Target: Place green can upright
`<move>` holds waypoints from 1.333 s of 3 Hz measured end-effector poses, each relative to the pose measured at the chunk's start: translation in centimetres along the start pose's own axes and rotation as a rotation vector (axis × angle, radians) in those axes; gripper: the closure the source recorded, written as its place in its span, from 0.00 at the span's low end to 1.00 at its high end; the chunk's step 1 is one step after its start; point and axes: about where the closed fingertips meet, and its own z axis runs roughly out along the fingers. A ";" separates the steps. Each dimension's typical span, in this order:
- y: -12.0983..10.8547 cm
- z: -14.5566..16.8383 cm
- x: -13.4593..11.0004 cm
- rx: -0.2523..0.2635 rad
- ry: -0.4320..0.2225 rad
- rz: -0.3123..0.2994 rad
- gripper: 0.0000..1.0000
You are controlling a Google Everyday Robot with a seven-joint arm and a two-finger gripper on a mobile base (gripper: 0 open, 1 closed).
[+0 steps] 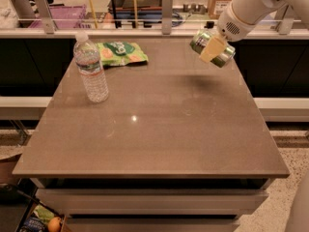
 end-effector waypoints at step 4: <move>-0.4 -0.7 -2.6 -0.086 -0.316 0.011 1.00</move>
Offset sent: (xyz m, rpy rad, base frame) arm 0.0253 0.0078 0.0301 0.2744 -0.0947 0.0673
